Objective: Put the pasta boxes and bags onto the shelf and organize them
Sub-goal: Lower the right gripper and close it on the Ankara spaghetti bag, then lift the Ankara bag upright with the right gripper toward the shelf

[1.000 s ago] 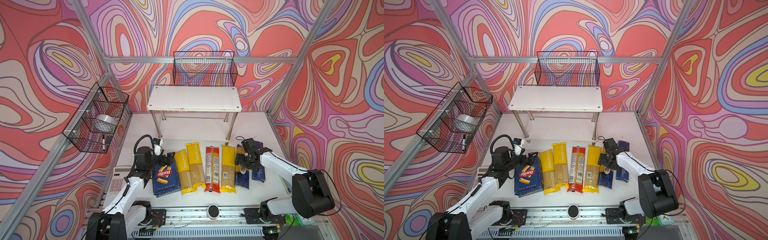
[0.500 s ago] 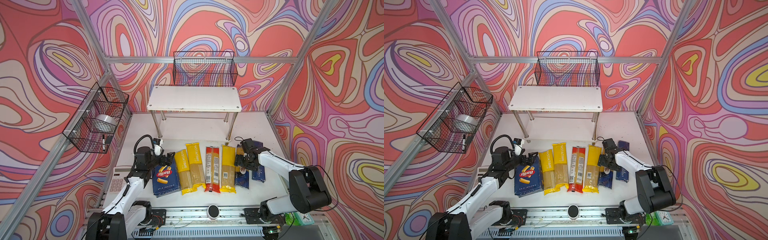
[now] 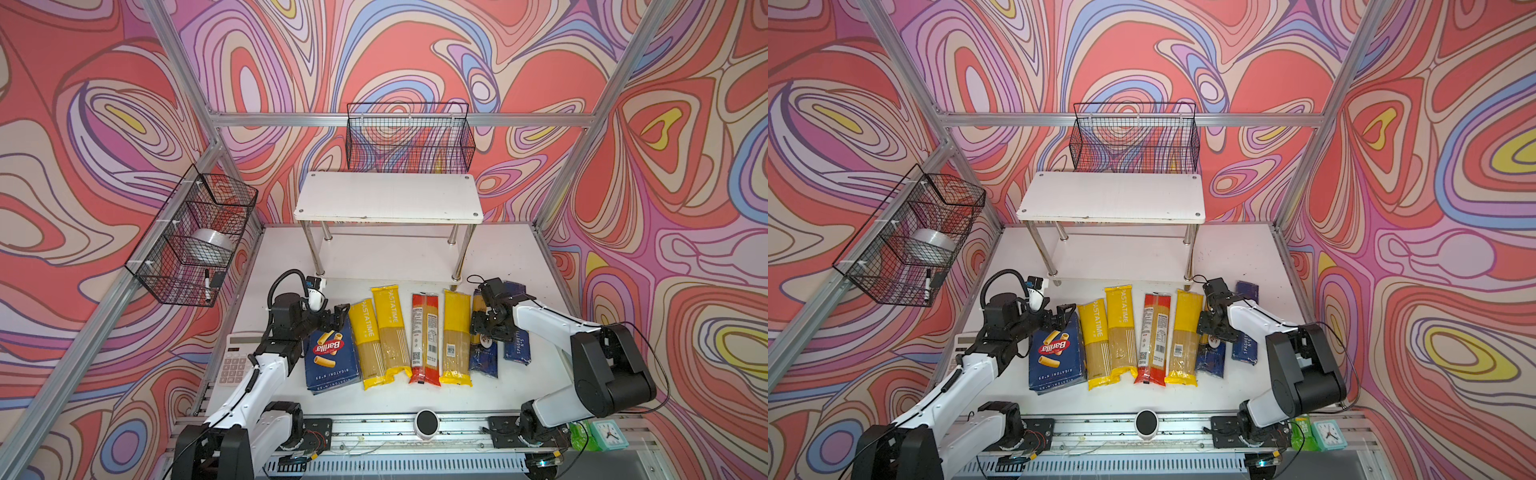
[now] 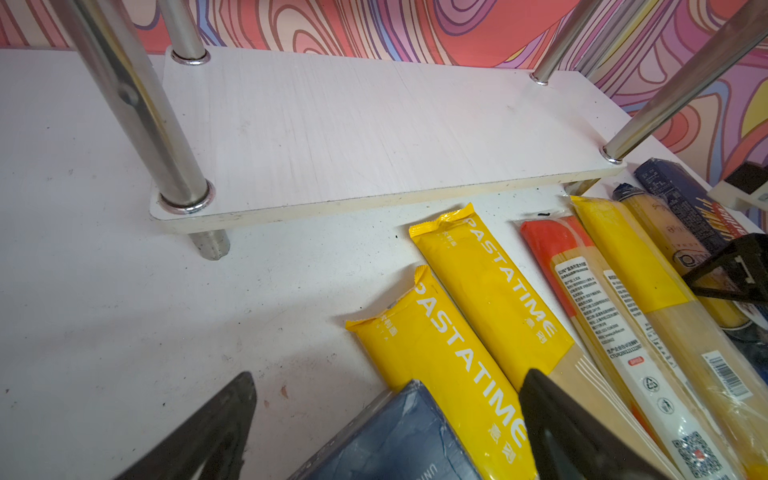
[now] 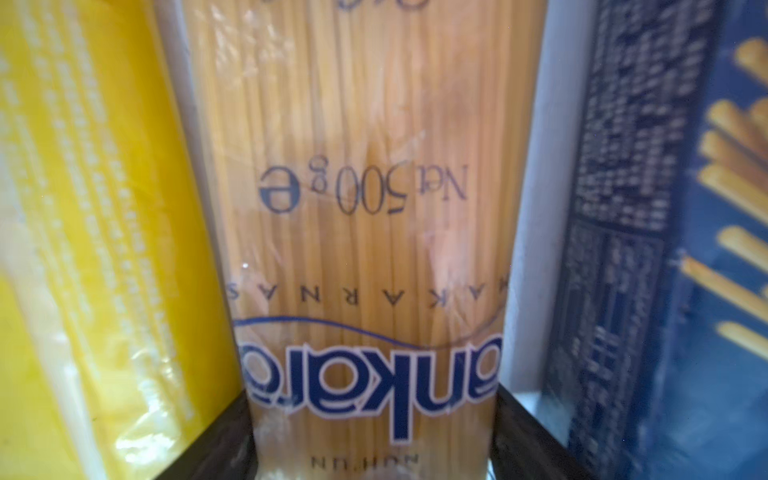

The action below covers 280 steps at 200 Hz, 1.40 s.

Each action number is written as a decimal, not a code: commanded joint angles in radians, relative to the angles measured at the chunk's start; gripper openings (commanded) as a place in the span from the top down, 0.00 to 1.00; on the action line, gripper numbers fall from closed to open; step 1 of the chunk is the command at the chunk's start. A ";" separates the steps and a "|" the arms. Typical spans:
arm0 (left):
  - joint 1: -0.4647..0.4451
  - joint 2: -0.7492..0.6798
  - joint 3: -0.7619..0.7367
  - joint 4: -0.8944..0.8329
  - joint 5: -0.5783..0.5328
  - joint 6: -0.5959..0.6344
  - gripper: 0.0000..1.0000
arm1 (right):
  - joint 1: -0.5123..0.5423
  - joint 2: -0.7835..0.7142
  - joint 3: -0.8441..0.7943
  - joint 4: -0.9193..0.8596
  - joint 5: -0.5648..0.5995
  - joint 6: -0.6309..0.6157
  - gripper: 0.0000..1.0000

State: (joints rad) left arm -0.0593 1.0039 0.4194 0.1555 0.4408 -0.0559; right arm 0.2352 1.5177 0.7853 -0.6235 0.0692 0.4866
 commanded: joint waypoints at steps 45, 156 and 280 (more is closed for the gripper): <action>-0.005 -0.003 0.025 -0.015 -0.014 0.013 0.00 | -0.004 0.048 0.013 -0.007 0.025 -0.011 0.24; -0.005 0.004 0.032 -0.022 -0.021 0.014 0.00 | -0.003 0.007 -0.004 0.004 0.019 -0.019 0.56; -0.005 0.006 0.033 -0.025 -0.027 0.013 0.00 | -0.003 -0.089 0.051 -0.022 0.005 -0.023 1.00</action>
State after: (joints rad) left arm -0.0593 1.0039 0.4259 0.1490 0.4183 -0.0555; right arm 0.2352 1.4899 0.7986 -0.6422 0.0788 0.4671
